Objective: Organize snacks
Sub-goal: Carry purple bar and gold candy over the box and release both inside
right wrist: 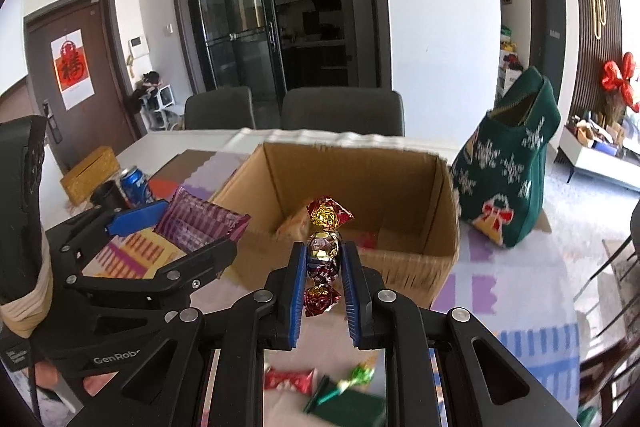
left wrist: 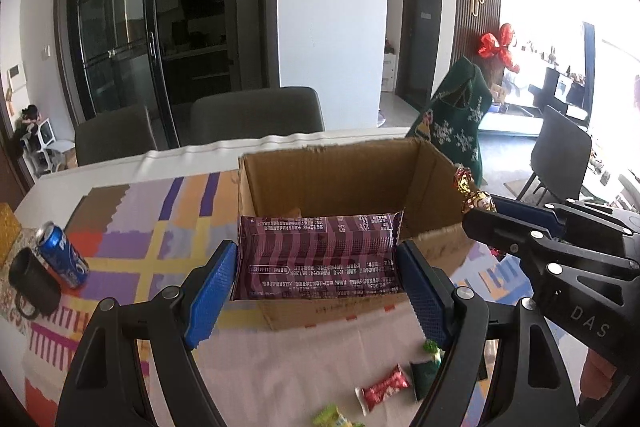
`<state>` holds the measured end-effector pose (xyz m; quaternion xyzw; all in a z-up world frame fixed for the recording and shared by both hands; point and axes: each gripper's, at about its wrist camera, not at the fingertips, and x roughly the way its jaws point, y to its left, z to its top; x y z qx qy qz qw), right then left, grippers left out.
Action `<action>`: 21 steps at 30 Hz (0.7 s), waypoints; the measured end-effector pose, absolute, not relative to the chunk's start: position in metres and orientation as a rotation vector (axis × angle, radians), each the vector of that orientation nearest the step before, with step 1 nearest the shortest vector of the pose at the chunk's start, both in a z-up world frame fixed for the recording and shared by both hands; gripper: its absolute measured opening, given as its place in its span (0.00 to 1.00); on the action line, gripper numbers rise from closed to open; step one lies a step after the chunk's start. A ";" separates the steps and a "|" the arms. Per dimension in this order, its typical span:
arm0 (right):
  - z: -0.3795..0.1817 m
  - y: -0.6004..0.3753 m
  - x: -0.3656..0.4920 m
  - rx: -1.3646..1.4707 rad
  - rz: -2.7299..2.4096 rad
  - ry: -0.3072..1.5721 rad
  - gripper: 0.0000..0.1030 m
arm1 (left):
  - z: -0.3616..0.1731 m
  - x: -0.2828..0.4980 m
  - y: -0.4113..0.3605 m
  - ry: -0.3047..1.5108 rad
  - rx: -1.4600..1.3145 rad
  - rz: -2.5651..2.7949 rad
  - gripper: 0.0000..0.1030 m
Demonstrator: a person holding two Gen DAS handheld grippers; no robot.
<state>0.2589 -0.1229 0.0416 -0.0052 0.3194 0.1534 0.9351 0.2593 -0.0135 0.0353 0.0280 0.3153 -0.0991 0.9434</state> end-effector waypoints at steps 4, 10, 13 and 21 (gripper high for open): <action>0.047 -0.123 0.275 -0.018 0.314 0.649 0.18 | 0.041 0.275 -0.015 0.644 0.059 -0.204 0.78; 0.045 -0.126 0.301 -0.022 0.307 0.660 0.18 | 0.045 0.299 -0.019 0.642 0.080 -0.197 0.80; 0.044 -0.127 0.314 -0.023 0.299 0.668 0.18 | 0.045 0.316 -0.024 0.664 0.107 -0.192 0.90; 0.033 -0.141 0.343 -0.010 0.191 0.698 0.60 | 0.035 0.333 -0.015 0.716 0.123 -0.119 0.99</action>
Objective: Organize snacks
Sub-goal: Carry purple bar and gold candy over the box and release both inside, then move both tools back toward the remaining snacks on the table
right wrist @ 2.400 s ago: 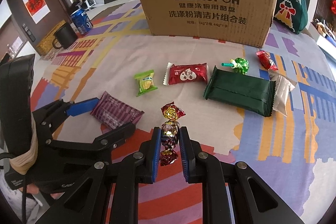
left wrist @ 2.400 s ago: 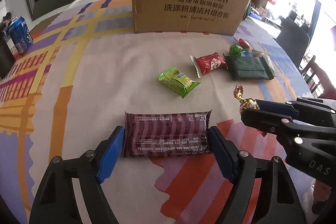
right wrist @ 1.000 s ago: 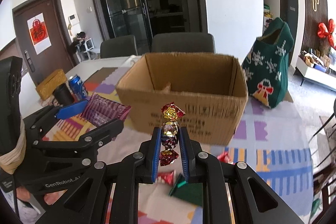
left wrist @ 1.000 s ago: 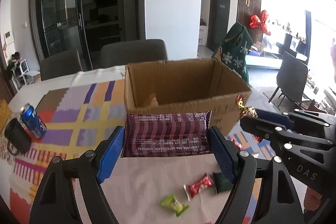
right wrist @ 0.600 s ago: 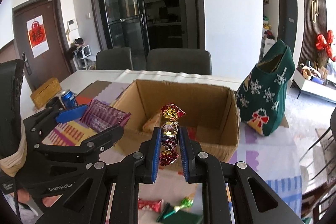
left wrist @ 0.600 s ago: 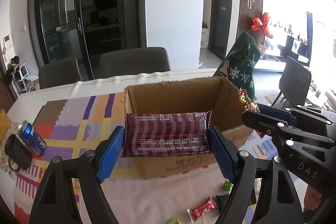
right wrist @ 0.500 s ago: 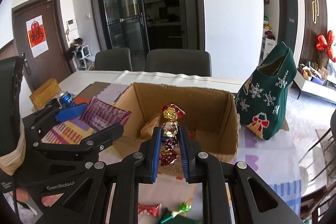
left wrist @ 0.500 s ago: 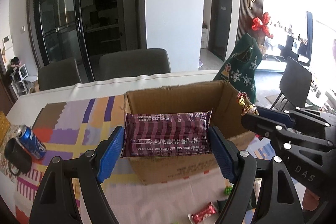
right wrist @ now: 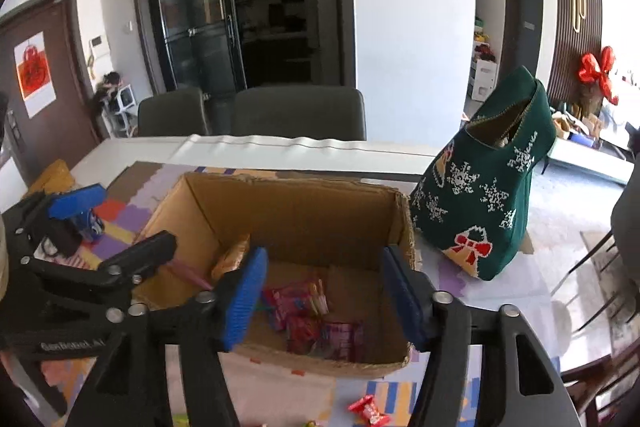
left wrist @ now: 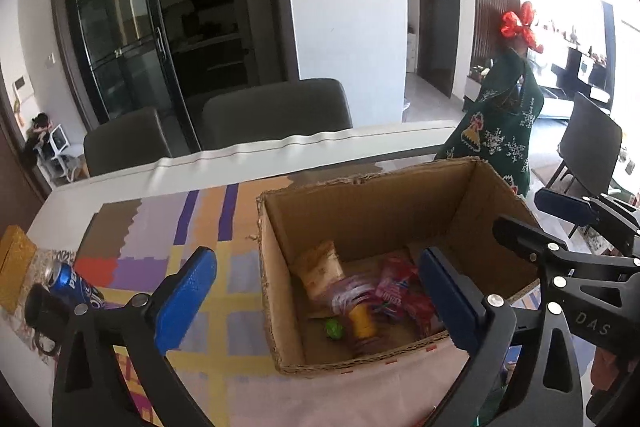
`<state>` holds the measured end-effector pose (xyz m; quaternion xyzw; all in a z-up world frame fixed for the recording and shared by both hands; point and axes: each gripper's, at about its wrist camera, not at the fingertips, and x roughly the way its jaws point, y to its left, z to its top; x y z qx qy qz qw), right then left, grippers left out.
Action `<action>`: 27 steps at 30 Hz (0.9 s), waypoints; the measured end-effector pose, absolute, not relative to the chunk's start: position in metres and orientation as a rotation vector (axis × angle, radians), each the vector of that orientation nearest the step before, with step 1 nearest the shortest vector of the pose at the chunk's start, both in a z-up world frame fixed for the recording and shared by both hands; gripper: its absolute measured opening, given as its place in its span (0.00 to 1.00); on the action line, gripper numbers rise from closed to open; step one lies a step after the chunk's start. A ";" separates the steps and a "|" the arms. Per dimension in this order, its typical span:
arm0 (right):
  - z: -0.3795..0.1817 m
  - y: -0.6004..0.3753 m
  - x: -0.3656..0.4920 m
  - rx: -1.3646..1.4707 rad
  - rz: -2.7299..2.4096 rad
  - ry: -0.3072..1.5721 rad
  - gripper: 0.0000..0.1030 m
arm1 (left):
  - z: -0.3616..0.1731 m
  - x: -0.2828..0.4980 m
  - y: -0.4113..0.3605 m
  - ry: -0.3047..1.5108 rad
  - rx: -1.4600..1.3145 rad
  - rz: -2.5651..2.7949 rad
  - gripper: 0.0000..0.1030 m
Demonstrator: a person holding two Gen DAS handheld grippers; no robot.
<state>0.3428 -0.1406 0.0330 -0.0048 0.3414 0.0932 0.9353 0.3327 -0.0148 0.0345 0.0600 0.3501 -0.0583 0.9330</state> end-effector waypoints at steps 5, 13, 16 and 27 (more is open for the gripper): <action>0.031 -0.142 0.341 -0.028 0.183 0.710 0.60 | 0.034 0.325 -0.016 0.720 0.134 -0.111 1.00; 0.038 -0.143 0.323 -0.027 0.184 0.710 0.60 | 0.046 0.295 -0.010 0.706 0.111 -0.100 1.00; 0.042 -0.142 0.310 -0.040 0.188 0.697 0.60 | 0.050 0.281 -0.008 0.700 0.110 -0.105 1.00; 0.041 -0.131 0.258 -0.074 0.238 0.688 0.60 | 0.045 0.226 -0.004 0.701 0.128 -0.098 1.00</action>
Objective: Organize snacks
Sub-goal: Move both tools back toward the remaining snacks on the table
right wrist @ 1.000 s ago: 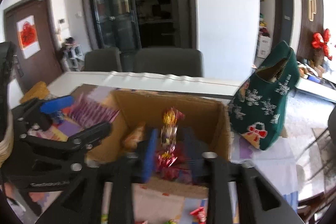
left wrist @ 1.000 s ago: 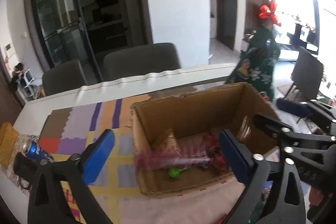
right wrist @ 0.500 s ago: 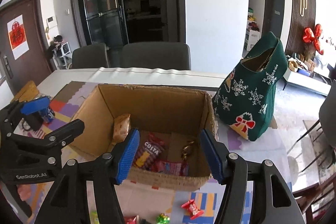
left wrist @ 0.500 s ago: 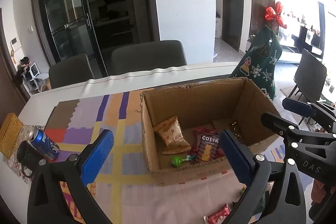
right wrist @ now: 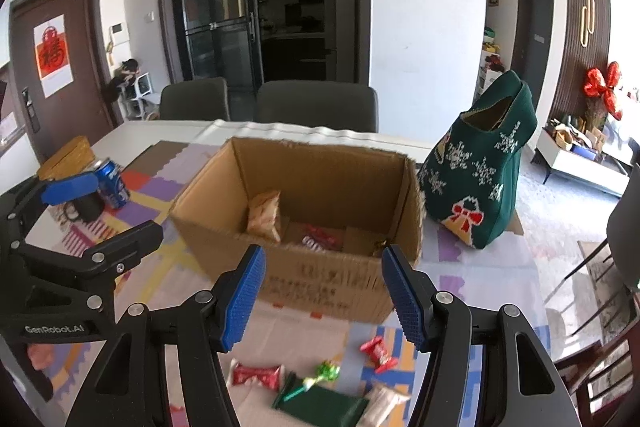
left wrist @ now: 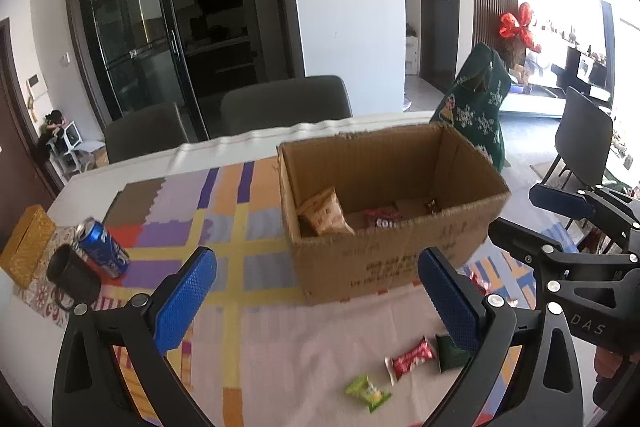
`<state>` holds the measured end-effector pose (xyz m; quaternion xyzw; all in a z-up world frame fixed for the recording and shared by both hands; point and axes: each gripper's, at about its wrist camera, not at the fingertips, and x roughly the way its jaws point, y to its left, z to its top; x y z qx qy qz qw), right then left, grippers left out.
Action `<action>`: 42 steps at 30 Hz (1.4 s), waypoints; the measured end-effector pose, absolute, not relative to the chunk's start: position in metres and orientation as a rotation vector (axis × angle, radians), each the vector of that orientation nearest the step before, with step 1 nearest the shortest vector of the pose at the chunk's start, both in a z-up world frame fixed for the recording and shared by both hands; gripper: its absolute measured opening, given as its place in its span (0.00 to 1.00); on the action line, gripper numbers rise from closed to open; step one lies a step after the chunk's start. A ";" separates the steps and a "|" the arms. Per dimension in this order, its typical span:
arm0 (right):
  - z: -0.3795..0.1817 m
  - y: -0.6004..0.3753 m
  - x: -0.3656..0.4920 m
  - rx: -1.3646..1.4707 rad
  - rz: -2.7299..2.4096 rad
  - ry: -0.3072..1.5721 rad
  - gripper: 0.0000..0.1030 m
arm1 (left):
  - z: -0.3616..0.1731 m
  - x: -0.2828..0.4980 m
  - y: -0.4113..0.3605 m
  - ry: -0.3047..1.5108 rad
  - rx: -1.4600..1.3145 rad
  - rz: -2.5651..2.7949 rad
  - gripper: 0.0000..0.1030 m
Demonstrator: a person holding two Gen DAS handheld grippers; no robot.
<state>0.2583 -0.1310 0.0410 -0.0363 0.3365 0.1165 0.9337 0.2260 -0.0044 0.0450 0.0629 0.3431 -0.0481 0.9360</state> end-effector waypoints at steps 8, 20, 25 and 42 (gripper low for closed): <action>0.023 -0.131 0.235 -0.073 0.248 0.724 0.60 | 0.021 0.202 0.000 0.764 0.100 -0.085 1.00; -0.023 -0.134 0.214 -0.087 0.246 0.845 0.60 | -0.027 0.182 -0.003 0.906 0.088 -0.081 1.00; -0.039 -0.141 0.204 -0.069 0.237 0.895 0.60 | -0.048 0.169 -0.008 0.955 0.078 -0.091 1.00; -0.065 -0.191 0.165 0.076 0.055 0.895 0.60 | -0.071 0.133 -0.023 0.893 0.047 -0.064 0.97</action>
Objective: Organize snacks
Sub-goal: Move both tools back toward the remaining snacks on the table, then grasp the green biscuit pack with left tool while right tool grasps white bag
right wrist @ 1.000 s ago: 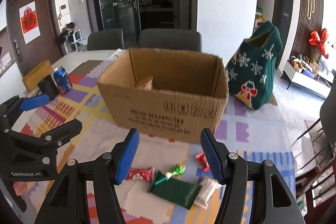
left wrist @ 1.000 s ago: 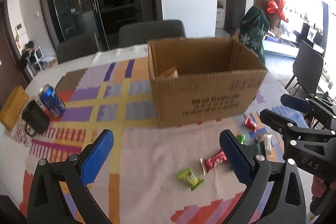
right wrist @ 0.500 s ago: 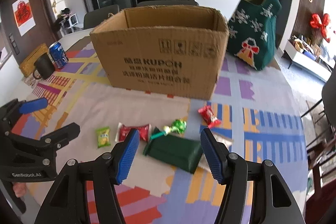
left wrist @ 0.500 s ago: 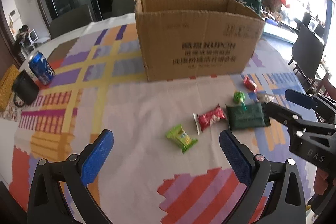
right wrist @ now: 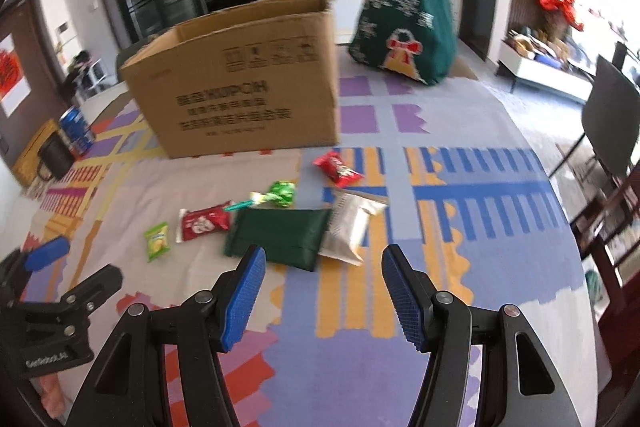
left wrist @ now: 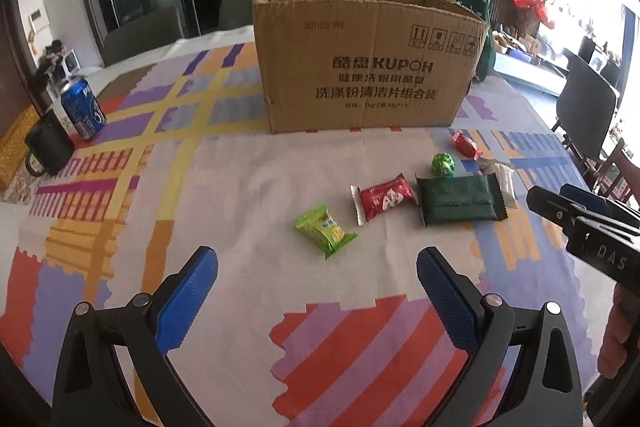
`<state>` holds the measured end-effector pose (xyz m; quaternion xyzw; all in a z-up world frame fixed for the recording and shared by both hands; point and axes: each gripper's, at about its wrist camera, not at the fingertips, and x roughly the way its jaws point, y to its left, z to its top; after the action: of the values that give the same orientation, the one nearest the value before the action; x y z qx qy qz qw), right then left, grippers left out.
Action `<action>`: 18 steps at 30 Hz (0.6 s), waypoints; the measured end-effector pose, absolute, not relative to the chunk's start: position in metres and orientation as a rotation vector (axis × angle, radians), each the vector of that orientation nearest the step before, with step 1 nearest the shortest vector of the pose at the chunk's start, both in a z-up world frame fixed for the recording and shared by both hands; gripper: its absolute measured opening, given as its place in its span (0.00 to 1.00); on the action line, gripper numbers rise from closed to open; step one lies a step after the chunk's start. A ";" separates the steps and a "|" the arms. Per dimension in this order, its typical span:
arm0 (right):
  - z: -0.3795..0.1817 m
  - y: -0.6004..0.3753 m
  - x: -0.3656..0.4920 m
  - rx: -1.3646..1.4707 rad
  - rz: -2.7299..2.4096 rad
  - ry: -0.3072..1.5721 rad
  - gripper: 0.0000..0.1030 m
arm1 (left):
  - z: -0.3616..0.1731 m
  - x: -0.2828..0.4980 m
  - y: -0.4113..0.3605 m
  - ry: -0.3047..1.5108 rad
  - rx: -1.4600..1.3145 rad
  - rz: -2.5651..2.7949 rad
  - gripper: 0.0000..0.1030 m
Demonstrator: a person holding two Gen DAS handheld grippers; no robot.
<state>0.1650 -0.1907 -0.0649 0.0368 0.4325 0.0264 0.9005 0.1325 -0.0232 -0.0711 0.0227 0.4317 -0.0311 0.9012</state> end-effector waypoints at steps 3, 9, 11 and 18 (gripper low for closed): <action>-0.068 -0.196 0.169 0.115 0.047 0.889 0.60 | -0.074 0.138 -0.022 0.894 0.037 -0.070 0.94; -0.077 -0.197 0.182 0.140 0.007 0.874 0.59 | -0.092 0.161 -0.015 0.973 -0.042 -0.068 0.82; -0.080 -0.197 0.186 0.144 0.004 0.872 0.55 | -0.099 0.166 -0.016 0.998 -0.058 -0.068 0.76; -0.092 -0.205 0.203 0.217 0.012 0.877 0.48 | -0.112 0.178 -0.022 1.025 -0.081 -0.064 0.67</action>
<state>0.2029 -0.2053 -0.0918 0.1049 0.4237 0.0058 0.8997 0.1778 -0.0222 -0.1116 -0.0386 0.4903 -0.0304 0.8702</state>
